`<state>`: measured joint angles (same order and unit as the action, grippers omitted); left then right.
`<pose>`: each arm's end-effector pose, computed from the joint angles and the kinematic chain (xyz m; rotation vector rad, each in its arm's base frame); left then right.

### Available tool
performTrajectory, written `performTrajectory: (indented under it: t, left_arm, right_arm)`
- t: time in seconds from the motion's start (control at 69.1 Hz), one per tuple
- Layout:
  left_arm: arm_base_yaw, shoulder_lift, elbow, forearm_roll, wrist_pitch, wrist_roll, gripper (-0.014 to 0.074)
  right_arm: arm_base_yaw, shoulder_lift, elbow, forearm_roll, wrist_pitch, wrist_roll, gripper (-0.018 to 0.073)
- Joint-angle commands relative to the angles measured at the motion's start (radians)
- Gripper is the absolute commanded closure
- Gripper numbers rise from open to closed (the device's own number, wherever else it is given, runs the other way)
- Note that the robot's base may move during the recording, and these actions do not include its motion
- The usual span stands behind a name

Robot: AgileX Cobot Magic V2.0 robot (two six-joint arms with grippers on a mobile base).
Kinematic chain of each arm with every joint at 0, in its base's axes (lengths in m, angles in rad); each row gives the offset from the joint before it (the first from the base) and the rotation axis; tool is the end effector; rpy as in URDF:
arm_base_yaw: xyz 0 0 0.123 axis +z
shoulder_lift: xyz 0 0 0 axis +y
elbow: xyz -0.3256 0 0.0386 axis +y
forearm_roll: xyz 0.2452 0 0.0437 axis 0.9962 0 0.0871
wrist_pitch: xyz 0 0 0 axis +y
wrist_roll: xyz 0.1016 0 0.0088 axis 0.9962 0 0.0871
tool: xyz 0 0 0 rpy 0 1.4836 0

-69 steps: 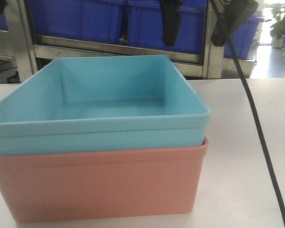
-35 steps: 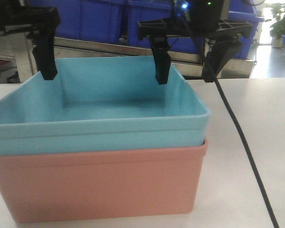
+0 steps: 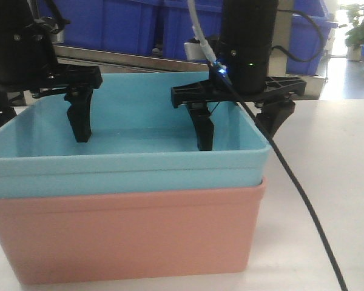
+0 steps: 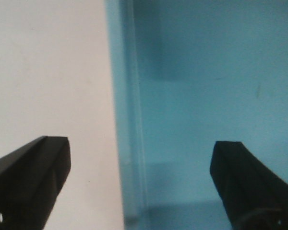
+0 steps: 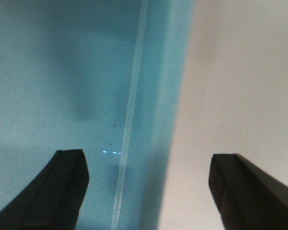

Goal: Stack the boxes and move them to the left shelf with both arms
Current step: 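Lower both grippers onto the rims of the stacked bins, then close both grippers on the bin walls and lift the stack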

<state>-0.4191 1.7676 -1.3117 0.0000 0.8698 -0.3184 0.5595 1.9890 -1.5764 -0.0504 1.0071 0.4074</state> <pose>0.3417 -0.1522 0.2696 0.1423 2.8231 -0.1709 0.3699 0.2265 0.2476 -0.2526 2.8967 0.1028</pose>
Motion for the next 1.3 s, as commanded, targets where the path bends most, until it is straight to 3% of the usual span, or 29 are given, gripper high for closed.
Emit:
performTrajectory:
  t: [0.0,0.217,0.347,0.608,0.767,0.926,1.287]
  left_arm:
    - [-0.010,-0.034,-0.025,-0.010,-0.039,-0.013,0.0118]
    - [-0.010,0.008,-0.022,-0.012,-0.061,-0.013,0.0118]
    - [-0.010,0.033,-0.022,-0.012,-0.061,-0.013,0.0118]
    - [-0.010,0.046,-0.022,-0.020,-0.061,-0.013,0.0137]
    - [-0.010,0.047,-0.022,-0.022,-0.061,-0.013,0.0347]
    - [-0.010,0.047,-0.022,-0.036,-0.061,-0.013,0.0614]
    - [-0.012,0.024,-0.022,-0.043,-0.067,-0.013,0.0601]
  right_arm:
    - [-0.003,-0.037,-0.029,-0.009,-0.037,-0.011,-0.0062]
    - [-0.003,0.009,-0.029,-0.009,-0.032,-0.011,-0.0060]
    - [-0.003,0.012,-0.029,-0.009,-0.042,-0.011,0.0017]
    - [-0.003,0.012,-0.029,-0.009,-0.041,-0.011,0.0339]
    - [-0.003,0.012,-0.029,-0.009,-0.041,-0.011,0.0519]
    - [-0.003,0.012,-0.029,-0.009,-0.041,-0.011,0.0511]
    - [-0.003,-0.037,-0.032,-0.009,-0.064,-0.011,0.0511]
